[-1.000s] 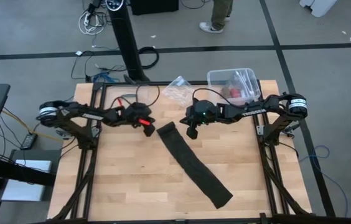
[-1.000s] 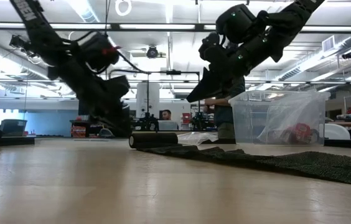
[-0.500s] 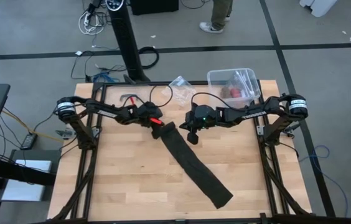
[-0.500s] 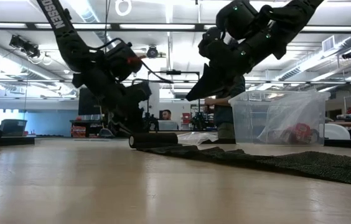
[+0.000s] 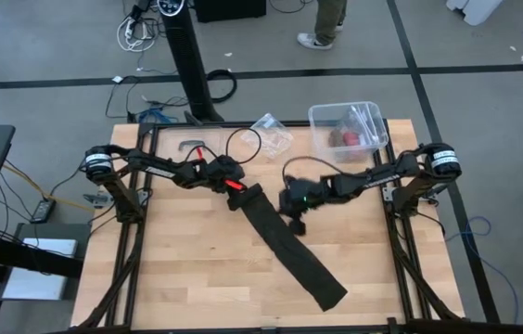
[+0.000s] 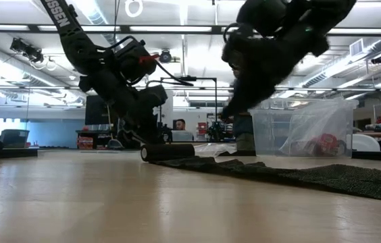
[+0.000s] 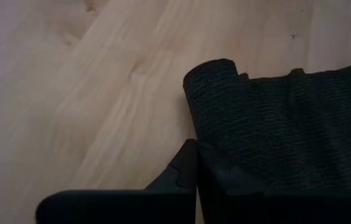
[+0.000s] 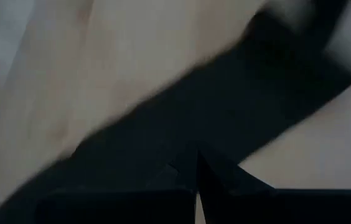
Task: Roll bandage
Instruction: Roll the black bandage
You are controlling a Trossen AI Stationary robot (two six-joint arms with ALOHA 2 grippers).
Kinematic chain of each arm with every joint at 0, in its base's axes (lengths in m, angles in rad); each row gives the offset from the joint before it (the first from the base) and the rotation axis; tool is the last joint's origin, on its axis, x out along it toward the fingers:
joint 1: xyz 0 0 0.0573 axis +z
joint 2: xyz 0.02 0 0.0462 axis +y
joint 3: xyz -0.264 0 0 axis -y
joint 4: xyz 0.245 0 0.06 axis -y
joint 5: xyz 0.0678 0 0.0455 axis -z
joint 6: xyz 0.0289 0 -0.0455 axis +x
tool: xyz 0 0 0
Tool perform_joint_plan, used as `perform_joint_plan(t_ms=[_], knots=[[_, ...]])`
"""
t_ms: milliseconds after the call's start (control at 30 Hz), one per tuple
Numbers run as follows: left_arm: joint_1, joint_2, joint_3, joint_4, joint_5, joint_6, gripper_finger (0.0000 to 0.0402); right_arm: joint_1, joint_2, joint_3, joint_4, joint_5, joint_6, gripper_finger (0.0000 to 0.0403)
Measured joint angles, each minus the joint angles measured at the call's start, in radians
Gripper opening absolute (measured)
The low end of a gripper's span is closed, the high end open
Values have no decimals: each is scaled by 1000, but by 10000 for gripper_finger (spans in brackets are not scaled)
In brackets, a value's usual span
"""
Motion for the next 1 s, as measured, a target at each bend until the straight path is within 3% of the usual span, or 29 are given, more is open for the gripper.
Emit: perform_joint_plan(t_ms=[167,333,500,733,1000], knots=[[0,0,0,0,0,17,6,173,0,0,-183,-31,162,8],[0,0,0,-2,-20,32,6,359,0,0,-194,-98,314,7],[0,0,0,-3,-22,32,6,492,0,0,-191,-74,434,6],[0,0,0,-5,-31,32,6,598,0,-7,-191,0,467,2],[0,0,0,-6,-34,30,6,643,-1,-96,-152,-37,570,1]])
